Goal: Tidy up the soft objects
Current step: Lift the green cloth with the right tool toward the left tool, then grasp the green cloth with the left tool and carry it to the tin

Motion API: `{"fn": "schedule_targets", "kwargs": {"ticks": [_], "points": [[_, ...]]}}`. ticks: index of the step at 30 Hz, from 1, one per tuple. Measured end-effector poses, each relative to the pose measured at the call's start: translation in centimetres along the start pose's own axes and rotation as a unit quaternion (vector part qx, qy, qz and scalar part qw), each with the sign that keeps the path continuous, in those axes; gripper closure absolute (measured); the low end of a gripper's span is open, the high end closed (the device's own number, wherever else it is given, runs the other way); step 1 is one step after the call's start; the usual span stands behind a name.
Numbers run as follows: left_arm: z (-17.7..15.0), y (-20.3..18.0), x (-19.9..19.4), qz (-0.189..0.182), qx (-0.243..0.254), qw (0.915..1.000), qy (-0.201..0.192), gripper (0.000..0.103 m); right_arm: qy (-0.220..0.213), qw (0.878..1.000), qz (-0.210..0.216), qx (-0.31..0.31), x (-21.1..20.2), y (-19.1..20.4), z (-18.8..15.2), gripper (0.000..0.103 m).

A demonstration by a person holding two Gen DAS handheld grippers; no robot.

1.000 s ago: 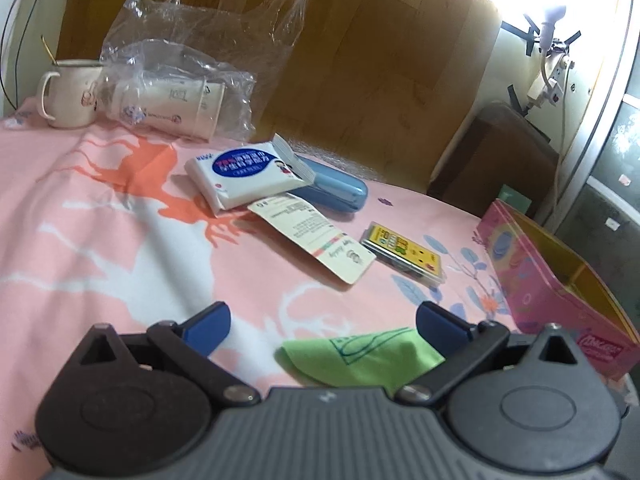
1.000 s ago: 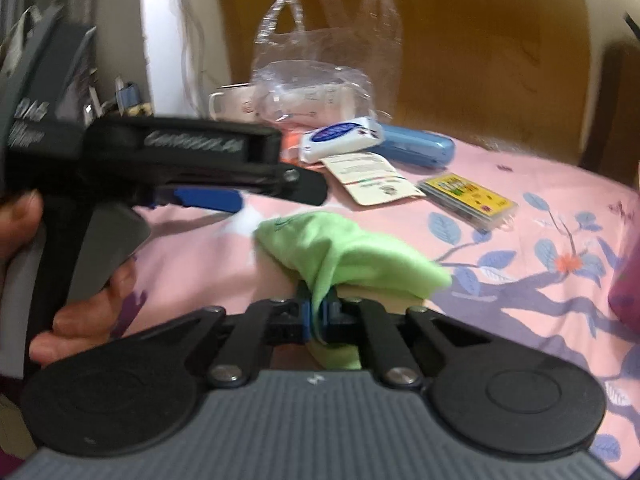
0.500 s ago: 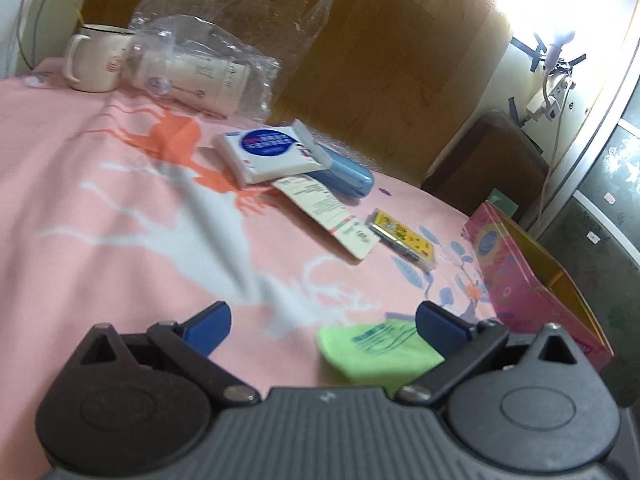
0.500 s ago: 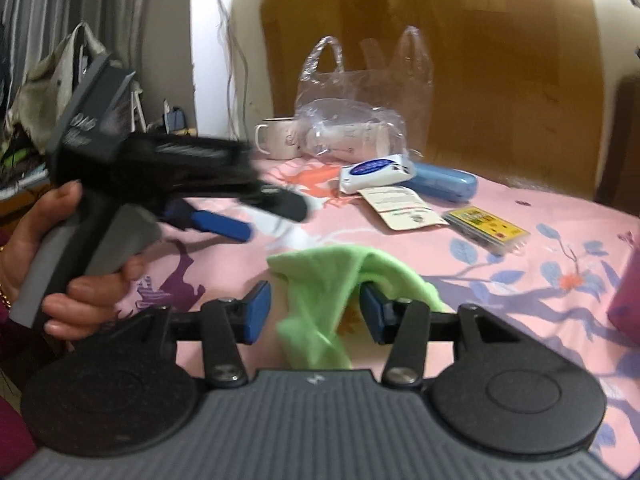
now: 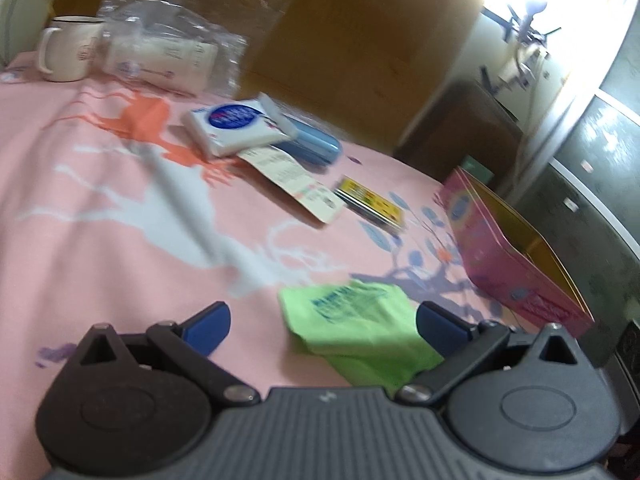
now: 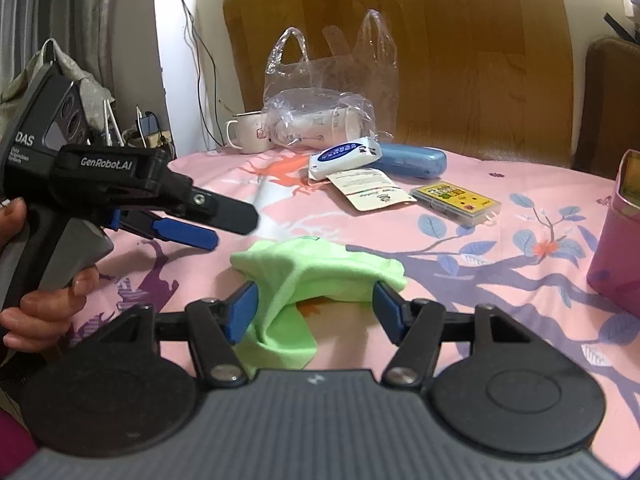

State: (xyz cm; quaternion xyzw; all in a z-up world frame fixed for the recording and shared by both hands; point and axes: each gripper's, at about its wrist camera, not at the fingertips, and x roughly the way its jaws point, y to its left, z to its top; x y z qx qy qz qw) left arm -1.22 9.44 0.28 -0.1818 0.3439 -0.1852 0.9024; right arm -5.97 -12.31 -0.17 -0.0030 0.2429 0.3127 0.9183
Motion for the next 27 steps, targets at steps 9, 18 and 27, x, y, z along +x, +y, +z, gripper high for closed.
{"fn": "schedule_targets", "kwargs": {"ticks": [9, 18, 27], "points": [[0.5, -0.6, -1.1, 0.002, 0.024, 0.9997, -0.009, 0.001, 0.007, 1.0, 0.004, 0.004, 0.2, -0.2, 0.3, 0.024], [1.1, -0.9, -0.5, -0.035, 0.025, 0.999, 0.015, 0.006, 0.016, 1.0, 0.007, -0.011, 1.3, -0.1, 1.2, 0.016], [0.4, -4.1, 3.5, -0.066, 0.024, 0.9953, 0.066, 0.058, 0.032, 0.995, -0.007, -0.089, 1.9, 2.3, 0.2, 0.092]]}}
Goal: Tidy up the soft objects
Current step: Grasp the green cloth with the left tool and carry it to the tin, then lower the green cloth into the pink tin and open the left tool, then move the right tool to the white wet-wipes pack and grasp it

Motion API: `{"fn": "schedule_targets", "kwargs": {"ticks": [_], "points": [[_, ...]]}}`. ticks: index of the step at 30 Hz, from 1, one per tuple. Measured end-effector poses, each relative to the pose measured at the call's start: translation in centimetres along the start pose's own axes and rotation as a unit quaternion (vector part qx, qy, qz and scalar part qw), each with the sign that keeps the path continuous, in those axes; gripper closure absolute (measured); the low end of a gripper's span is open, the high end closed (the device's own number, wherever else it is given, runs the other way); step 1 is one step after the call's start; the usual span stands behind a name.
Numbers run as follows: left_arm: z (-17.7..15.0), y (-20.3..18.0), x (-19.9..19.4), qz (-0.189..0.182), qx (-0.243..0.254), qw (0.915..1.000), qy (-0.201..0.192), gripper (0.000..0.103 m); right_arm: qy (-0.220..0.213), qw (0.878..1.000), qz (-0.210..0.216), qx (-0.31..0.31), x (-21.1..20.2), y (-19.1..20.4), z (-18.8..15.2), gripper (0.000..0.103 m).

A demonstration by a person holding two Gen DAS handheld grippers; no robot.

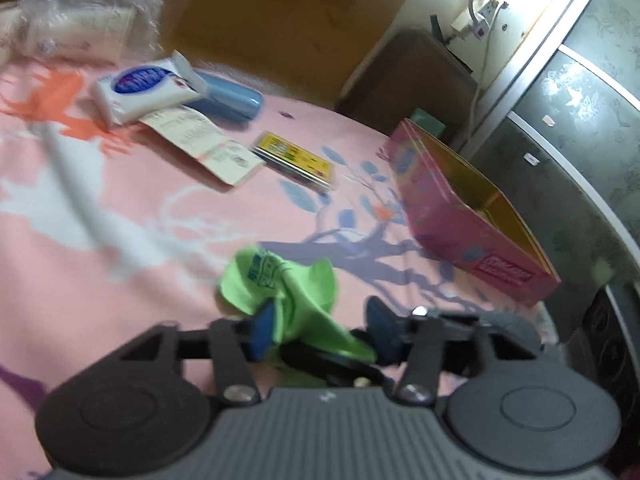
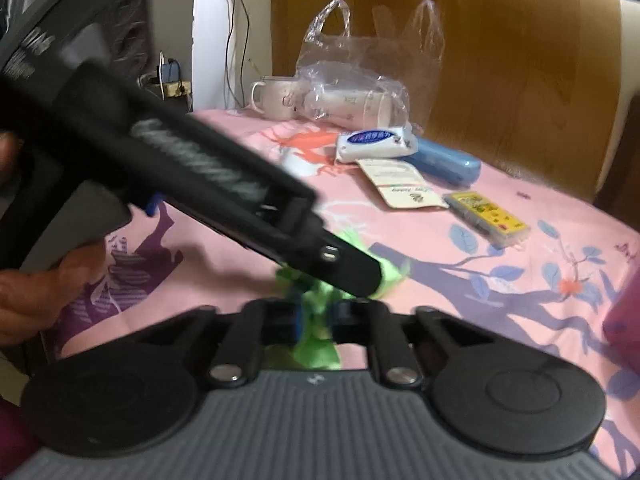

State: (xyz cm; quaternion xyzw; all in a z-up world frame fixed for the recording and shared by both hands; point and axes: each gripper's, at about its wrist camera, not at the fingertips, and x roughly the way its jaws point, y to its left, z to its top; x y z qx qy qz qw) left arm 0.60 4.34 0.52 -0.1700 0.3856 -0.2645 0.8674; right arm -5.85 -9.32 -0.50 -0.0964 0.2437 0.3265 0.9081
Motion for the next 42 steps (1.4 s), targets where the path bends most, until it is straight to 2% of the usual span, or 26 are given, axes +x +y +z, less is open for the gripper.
{"fn": "schedule_targets", "kwargs": {"ticks": [5, 8, 11, 15, 20, 22, 23, 24, 25, 27, 28, 29, 30, 32, 37, 39, 42], "points": [[2.7, -5.2, 1.2, -0.006, 0.065, 0.9977, -0.02, 0.056, -0.059, 0.994, -0.089, -0.021, -2.5, -1.0, 0.3, 0.092], [5.0, -9.1, 2.4, -0.029, 0.106, 0.9931, -0.04, 0.056, -0.099, 0.984, -0.146, -0.012, -4.8, -3.6, 0.9, 0.092], [7.2, -12.9, 4.8, -0.053, 0.137, 0.9878, -0.05, 0.054, -0.118, 0.973, -0.2, -0.008, -6.9, -7.0, 1.3, 0.092], [9.2, -17.8, 9.5, -0.082, 0.164, 0.9821, -0.045, 0.054, -0.116, 0.956, -0.269, 0.003, -9.2, -11.9, 0.9, 0.092], [9.7, -22.1, 15.5, -0.094, 0.167, 0.9813, -0.013, 0.054, -0.09, 0.94, -0.325, 0.055, -11.3, -17.6, -0.9, 0.092], [9.4, -23.2, 17.5, -0.088, 0.169, 0.9817, 0.0, 0.049, -0.077, 0.933, -0.341, 0.084, -11.5, -19.8, -1.7, 0.092], [9.3, -23.5, 18.3, -0.083, 0.167, 0.9823, 0.004, 0.043, -0.065, 0.931, -0.345, 0.101, -11.5, -20.9, -2.1, 0.09], [9.2, -23.7, 19.0, -0.071, 0.165, 0.9837, 0.008, 0.033, -0.053, 0.927, -0.353, 0.115, -11.1, -21.6, -2.4, 0.087], [9.2, -23.5, 19.5, -0.06, 0.162, 0.9849, 0.011, 0.028, -0.037, 0.921, -0.364, 0.13, -11.0, -22.5, -2.8, 0.083], [8.9, -22.9, 19.9, -0.05, 0.155, 0.9865, 0.015, 0.018, -0.023, 0.913, -0.372, 0.169, -11.0, -23.8, -3.6, 0.035], [8.7, -22.5, 19.8, -0.048, 0.152, 0.9871, 0.017, 0.016, -0.036, 0.907, -0.373, 0.194, -11.4, -24.1, -4.0, 0.025], [8.6, -22.1, 19.5, -0.048, 0.149, 0.9875, 0.017, 0.009, -0.048, 0.904, -0.367, 0.216, -11.7, -24.3, -4.4, 0.021], [8.4, -21.6, 18.9, -0.047, 0.147, 0.9879, 0.013, 0.005, -0.057, 0.903, -0.359, 0.229, -12.1, -24.1, -4.7, 0.021], [8.3, -20.6, 17.3, -0.048, 0.145, 0.9882, 0.002, 0.005, -0.071, 0.902, -0.359, 0.23, -12.3, -23.0, -5.0, 0.021], [7.6, -17.6, 12.3, -0.044, 0.146, 0.9879, -0.029, 0.001, -0.149, 0.909, -0.338, 0.194, -13.7, -16.9, -4.8, 0.021], [7.0, -15.4, 10.1, -0.025, 0.145, 0.9882, -0.042, 0.001, -0.17, 0.913, -0.325, 0.179, -13.9, -14.8, -4.5, 0.021], [6.2, -11.6, 7.3, 0.014, 0.127, 0.9902, -0.056, 0.001, -0.18, 0.922, -0.296, 0.171, -13.0, -13.8, -3.5, 0.02]]}}
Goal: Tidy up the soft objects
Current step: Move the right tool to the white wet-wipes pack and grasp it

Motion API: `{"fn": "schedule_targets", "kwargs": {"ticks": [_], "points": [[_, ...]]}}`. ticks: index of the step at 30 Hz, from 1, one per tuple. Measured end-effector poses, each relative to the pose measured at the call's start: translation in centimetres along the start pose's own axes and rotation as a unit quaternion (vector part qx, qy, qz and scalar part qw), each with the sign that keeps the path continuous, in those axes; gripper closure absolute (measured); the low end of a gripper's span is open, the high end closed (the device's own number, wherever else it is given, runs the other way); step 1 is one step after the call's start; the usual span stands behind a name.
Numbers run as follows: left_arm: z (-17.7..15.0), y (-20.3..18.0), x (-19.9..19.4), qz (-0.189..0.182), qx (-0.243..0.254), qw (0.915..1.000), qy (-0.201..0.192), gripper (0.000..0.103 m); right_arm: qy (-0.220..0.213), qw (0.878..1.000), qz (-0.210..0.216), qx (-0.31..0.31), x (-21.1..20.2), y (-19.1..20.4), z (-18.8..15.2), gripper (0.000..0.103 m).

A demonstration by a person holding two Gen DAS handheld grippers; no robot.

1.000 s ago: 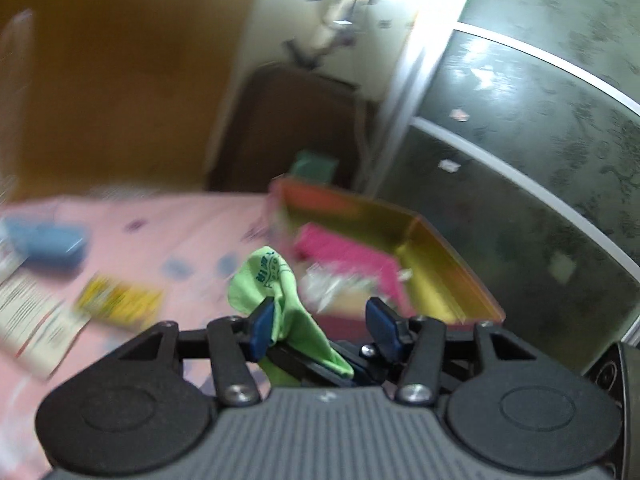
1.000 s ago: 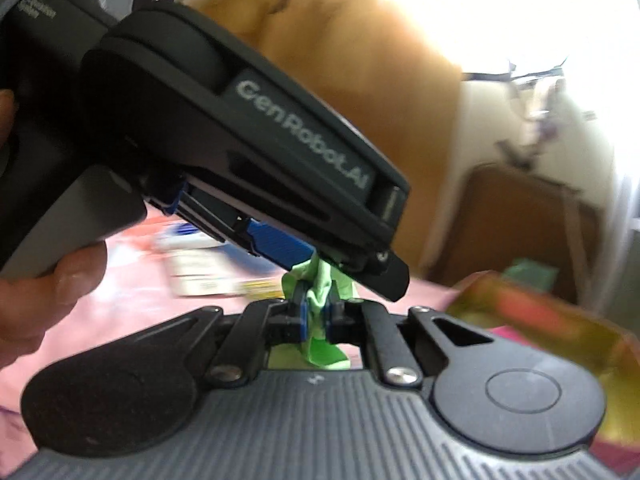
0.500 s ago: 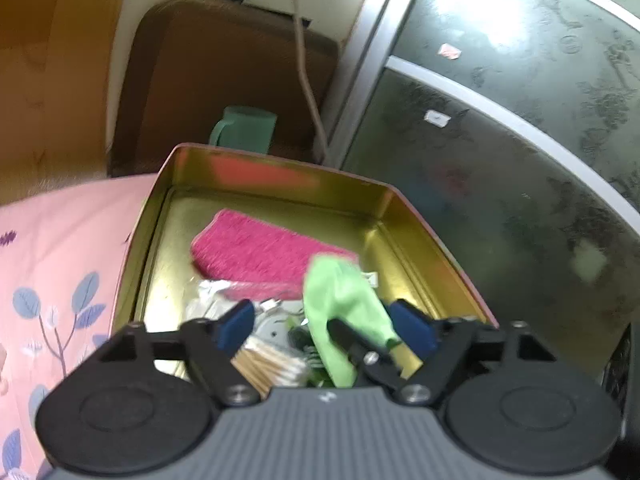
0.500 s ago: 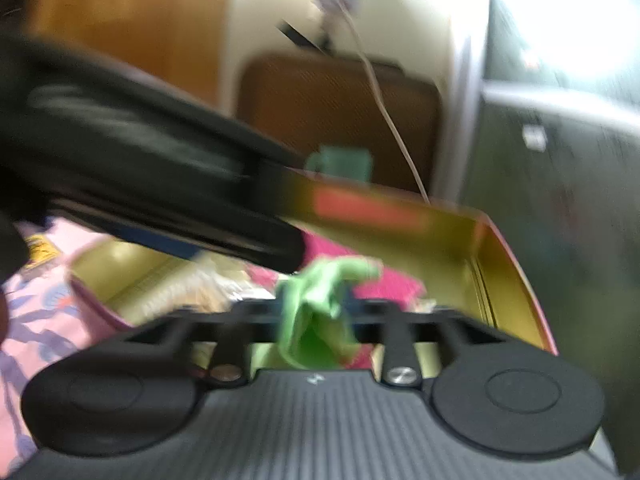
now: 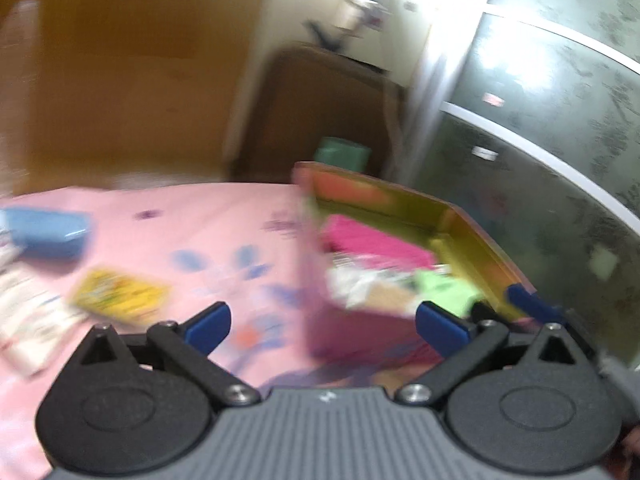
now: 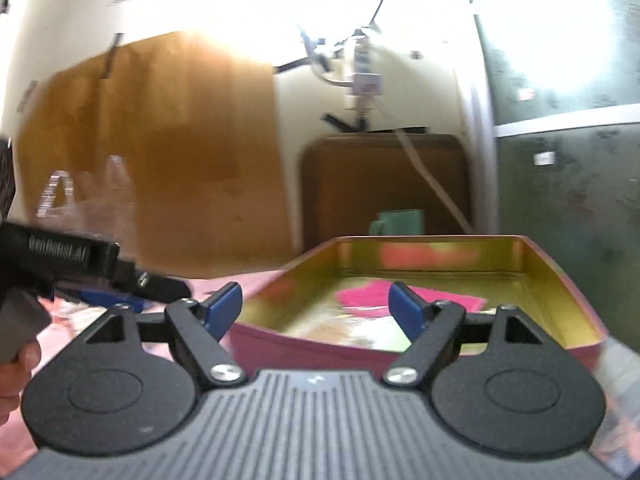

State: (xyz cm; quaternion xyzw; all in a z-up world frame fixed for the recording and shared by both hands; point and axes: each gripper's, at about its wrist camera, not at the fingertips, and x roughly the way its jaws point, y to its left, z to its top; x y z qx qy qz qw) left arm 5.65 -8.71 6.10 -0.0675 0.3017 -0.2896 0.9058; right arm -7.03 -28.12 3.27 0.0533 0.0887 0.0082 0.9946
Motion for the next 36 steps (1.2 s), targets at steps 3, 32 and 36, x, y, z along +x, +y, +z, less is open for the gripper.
{"fn": "schedule_targets", "kwargs": {"ticks": [3, 32, 36], "points": [[-1.5, 4.3, -2.8, 0.057, -0.022, 0.9981, -0.01, 0.001, 0.007, 0.999, 0.034, -0.006, 0.9, 2.3, 0.3, 0.02], [-6.2, 21.6, -12.0, 0.289, -0.127, 0.9448, -0.088, 0.004, 0.212, 0.96, 0.184, -0.012, 20.5, 24.3, 0.3, 0.045], [-6.2, 21.6, -12.0, 0.281, -0.125, 0.9463, -0.099, 0.003, 0.278, 0.938, 0.197, 0.072, 25.8, 24.6, -0.2, 0.047]]}}
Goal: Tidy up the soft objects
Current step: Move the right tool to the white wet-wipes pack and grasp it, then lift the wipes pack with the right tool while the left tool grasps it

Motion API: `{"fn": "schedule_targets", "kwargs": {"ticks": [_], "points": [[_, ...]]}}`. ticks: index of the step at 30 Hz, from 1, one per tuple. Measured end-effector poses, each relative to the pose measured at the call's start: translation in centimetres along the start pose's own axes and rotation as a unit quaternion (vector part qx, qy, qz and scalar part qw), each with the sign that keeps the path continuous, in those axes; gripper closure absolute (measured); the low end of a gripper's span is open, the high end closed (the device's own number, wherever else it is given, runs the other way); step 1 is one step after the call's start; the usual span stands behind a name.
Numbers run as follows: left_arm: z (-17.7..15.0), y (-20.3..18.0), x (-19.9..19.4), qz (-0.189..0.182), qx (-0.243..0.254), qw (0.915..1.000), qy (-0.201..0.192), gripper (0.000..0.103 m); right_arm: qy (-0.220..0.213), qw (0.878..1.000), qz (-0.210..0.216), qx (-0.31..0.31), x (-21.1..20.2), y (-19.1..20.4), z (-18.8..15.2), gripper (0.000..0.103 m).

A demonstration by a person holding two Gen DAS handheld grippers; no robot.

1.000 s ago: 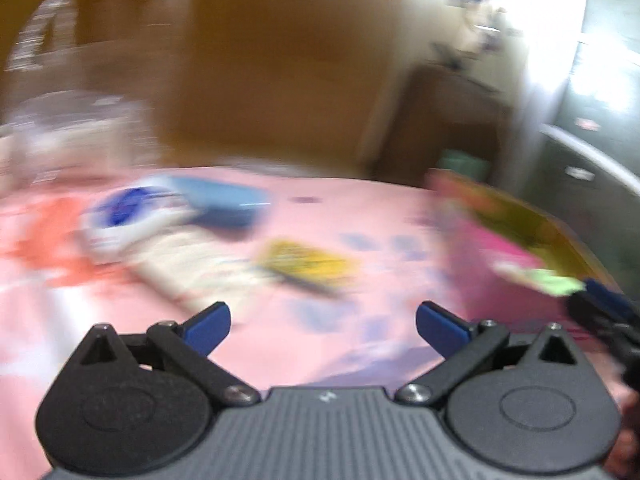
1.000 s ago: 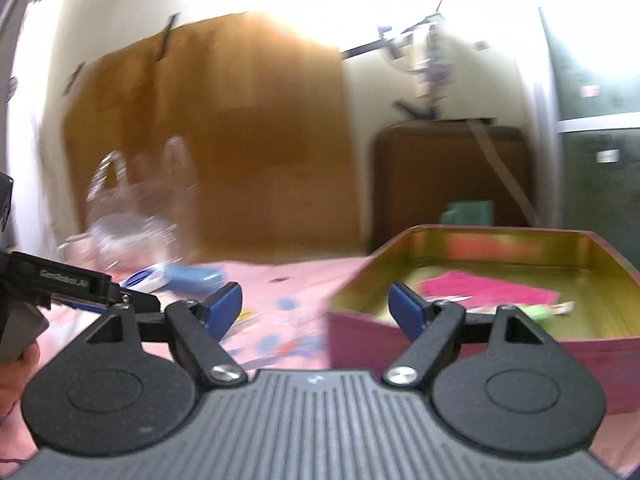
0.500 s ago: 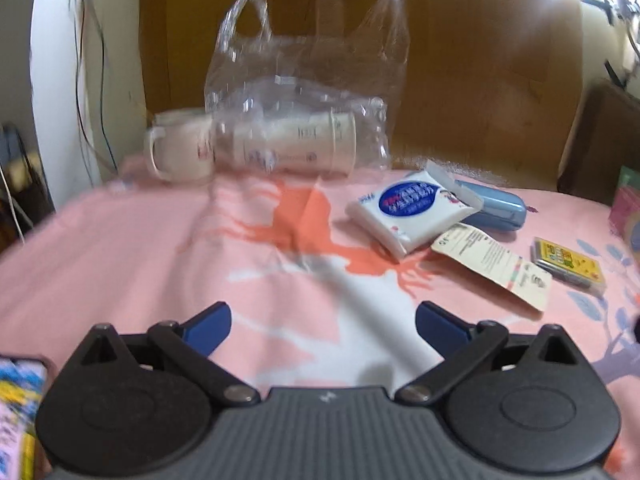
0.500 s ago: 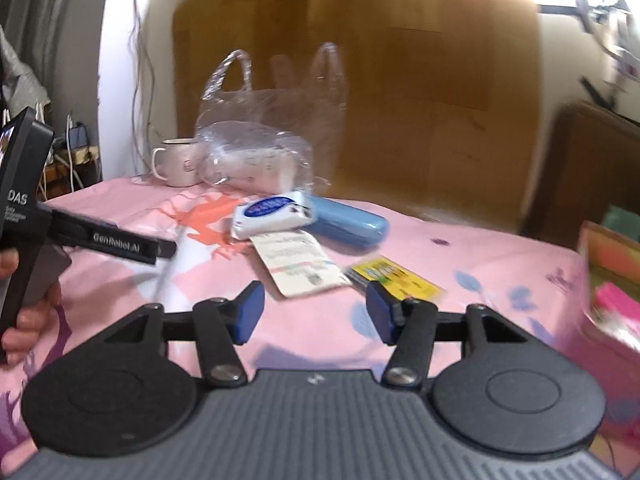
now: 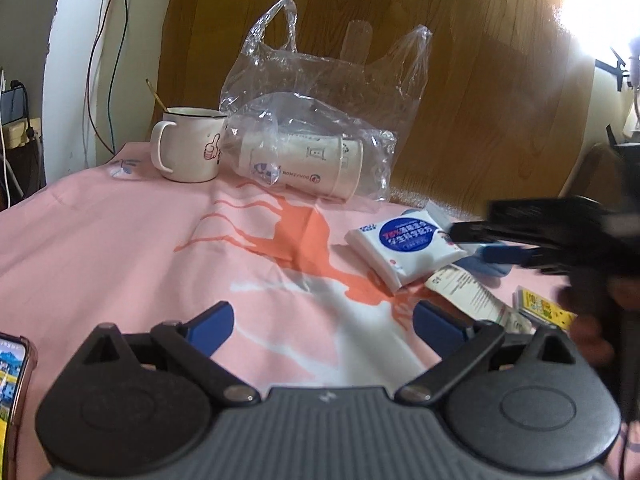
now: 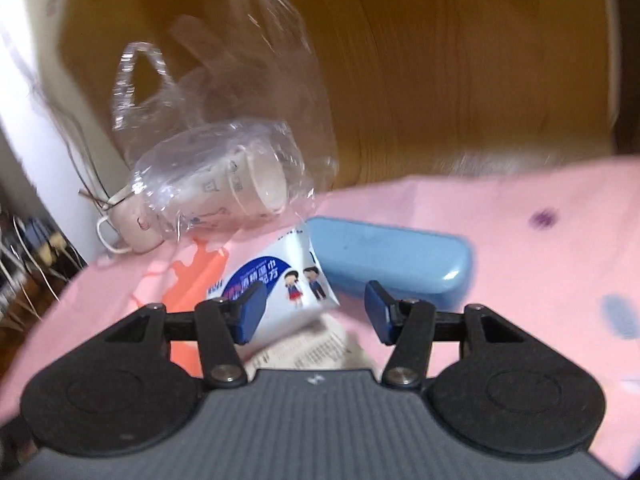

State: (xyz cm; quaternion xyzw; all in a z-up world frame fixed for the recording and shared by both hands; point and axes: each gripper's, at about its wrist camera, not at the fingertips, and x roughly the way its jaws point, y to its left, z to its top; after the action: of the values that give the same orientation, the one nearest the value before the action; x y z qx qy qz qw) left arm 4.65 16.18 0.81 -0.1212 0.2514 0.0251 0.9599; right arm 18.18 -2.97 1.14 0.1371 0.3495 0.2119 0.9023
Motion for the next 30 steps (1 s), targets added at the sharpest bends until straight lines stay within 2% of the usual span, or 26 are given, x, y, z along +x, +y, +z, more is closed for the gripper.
{"fn": "schedule_targets", "kwargs": {"ticks": [1, 2, 3, 6, 8, 11, 14, 21, 28, 30], "points": [[0.0, 0.0, 0.0, -0.001, -0.001, 1.0, -0.001, 0.003, 0.012, 1.0, 0.005, 0.014, 0.6, -0.1, 0.2, 0.051], [0.0, 0.1, 0.0, -0.003, -0.002, 1.0, -0.002, 0.003, 0.019, 1.0, 0.013, 0.021, 1.0, 0.0, 0.2, 0.066], [0.0, 0.2, 0.0, -0.004, -0.005, 1.0, -0.002, 0.003, 0.021, 0.999, 0.021, 0.015, 1.0, 0.4, 0.2, 0.074], [0.1, 0.7, 0.0, -0.006, -0.02, 0.9998, -0.004, 0.003, 0.003, 0.999, 0.032, -0.035, -0.7, 2.8, -0.5, 0.084], [0.2, 1.0, 0.1, -0.007, -0.032, 0.9995, -0.003, 0.003, -0.008, 0.997, 0.036, -0.067, -2.3, 4.2, -1.3, 0.086], [0.3, 1.4, 0.1, -0.008, -0.04, 0.9992, -0.004, 0.003, -0.017, 0.994, 0.042, -0.098, -5.2, 4.8, -3.2, 0.087], [0.3, 1.5, 0.0, -0.008, -0.042, 0.9991, -0.004, 0.002, -0.021, 0.993, 0.043, -0.109, -8.0, 3.6, -5.5, 0.087], [0.3, 0.9, 0.1, -0.004, -0.026, 0.9996, 0.003, 0.001, -0.027, 0.996, 0.069, -0.054, -15.2, -2.0, -10.9, 0.087], [0.0, -0.8, 0.2, 0.0, 0.02, 0.9996, 0.02, 0.001, -0.036, 0.999, 0.024, 0.018, -21.0, -6.5, -15.9, 0.087], [-0.2, -1.5, 0.2, -0.004, 0.036, 0.999, 0.028, 0.001, -0.031, 0.999, 0.006, 0.02, -22.0, -7.3, -17.0, 0.082]]}}
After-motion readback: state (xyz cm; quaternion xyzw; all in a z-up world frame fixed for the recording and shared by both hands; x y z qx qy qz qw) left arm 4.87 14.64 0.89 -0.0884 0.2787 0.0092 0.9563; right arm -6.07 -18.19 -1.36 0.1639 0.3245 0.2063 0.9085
